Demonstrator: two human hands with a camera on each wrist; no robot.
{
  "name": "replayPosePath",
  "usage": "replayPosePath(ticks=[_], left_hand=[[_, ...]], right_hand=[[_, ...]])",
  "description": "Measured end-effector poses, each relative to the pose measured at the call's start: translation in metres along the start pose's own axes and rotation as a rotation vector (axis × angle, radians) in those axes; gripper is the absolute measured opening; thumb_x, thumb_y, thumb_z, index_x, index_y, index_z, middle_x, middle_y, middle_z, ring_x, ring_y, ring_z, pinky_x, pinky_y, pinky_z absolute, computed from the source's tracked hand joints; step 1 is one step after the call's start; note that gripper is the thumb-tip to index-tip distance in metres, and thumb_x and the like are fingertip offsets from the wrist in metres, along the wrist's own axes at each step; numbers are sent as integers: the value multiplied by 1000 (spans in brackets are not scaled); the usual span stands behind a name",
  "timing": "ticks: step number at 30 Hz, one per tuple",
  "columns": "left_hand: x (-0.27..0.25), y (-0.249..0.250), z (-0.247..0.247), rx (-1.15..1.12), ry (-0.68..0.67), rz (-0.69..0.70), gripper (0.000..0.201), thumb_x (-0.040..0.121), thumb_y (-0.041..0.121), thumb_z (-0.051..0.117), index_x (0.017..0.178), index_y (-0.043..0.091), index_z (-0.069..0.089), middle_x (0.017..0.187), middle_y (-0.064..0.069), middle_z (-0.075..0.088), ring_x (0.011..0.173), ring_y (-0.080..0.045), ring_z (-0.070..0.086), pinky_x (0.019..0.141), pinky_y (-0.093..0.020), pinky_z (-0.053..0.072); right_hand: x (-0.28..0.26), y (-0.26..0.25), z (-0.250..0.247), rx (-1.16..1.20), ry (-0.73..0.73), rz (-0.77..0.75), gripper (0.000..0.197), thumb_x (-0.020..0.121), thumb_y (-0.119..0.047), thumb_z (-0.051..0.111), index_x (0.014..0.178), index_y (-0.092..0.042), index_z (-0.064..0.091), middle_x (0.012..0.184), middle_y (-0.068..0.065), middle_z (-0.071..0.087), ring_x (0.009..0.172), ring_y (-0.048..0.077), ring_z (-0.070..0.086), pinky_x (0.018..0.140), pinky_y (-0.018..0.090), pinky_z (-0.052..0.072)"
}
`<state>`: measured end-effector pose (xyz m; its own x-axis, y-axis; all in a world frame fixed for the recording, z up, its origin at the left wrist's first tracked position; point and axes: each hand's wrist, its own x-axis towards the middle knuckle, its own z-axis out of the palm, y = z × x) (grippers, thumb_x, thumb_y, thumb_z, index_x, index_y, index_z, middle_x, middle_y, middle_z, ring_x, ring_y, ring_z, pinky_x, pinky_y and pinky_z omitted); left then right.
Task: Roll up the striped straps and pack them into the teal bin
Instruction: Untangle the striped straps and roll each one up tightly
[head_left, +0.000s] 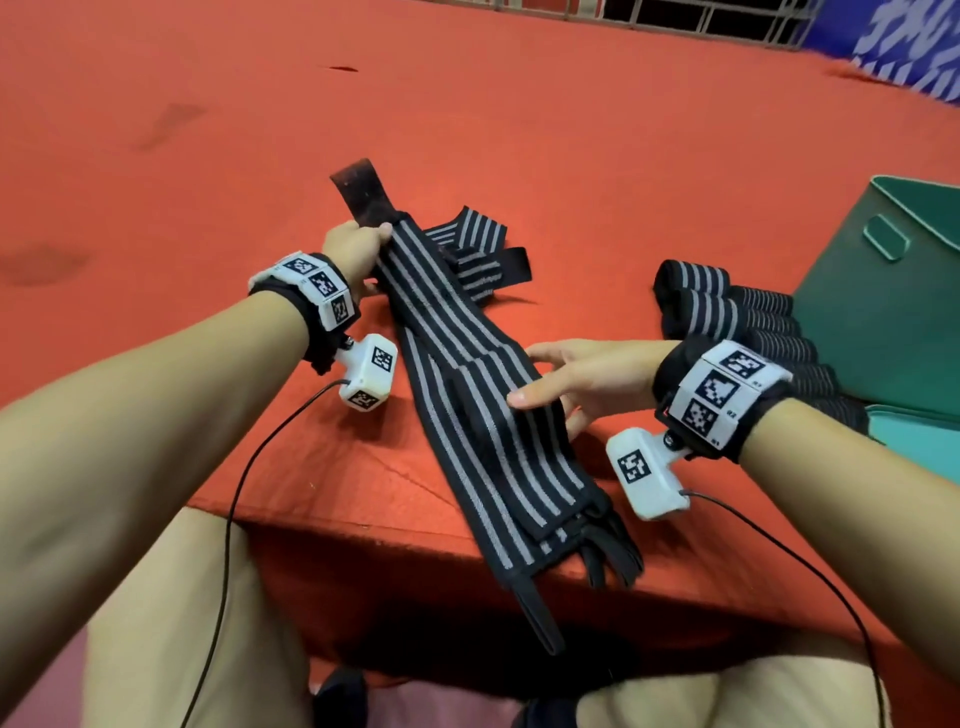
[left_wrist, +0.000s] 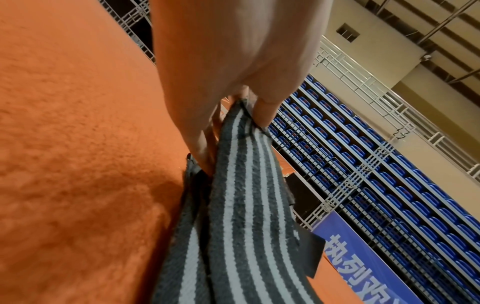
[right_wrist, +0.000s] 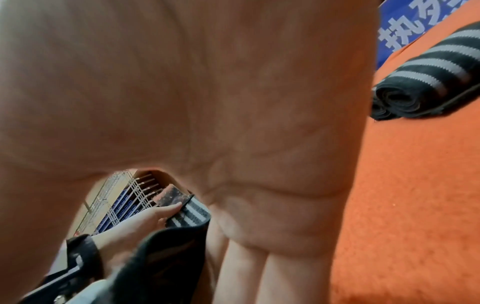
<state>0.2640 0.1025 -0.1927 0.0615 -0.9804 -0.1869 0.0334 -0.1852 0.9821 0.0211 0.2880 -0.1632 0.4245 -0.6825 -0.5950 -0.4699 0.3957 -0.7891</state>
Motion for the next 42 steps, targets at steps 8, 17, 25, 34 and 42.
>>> replayPosePath(ticks=[8,17,25,34,42], left_hand=[[-3,-3,2,92,-34,9,15,88,23,70,103,23,69,109,-2,74,104,-23,69,95,-43,53],[-7,-9,-2,296,-40,108,34,92,8,73,124,5,61,121,-10,68,104,-23,65,76,-30,52],[-28,-5,9,281,-145,387,22,94,0,64,116,4,65,111,-10,69,98,-17,63,85,-25,54],[-21,-6,-10,-10,-250,298,21,99,1,61,109,18,63,104,-1,68,87,-14,67,75,-32,47],[-11,-21,-25,190,-289,256,35,86,9,79,118,3,67,120,-13,72,110,-26,70,95,-40,58]], right_hand=[[2,-9,-4,-35,-40,-43,52,94,-20,73,140,-12,48,112,10,74,91,31,70,74,41,57],[36,-19,-5,-139,286,-8,32,104,-42,55,105,-11,62,90,11,54,70,20,52,69,36,60],[85,-69,-20,-273,709,-349,45,90,-23,76,129,-13,57,120,1,64,106,18,66,76,32,56],[104,-66,-52,-396,674,-383,41,88,4,69,121,-19,67,120,9,66,94,24,65,87,51,61],[94,-63,-62,-222,669,-525,2,94,-5,71,96,-6,70,81,6,65,63,6,67,65,23,62]])
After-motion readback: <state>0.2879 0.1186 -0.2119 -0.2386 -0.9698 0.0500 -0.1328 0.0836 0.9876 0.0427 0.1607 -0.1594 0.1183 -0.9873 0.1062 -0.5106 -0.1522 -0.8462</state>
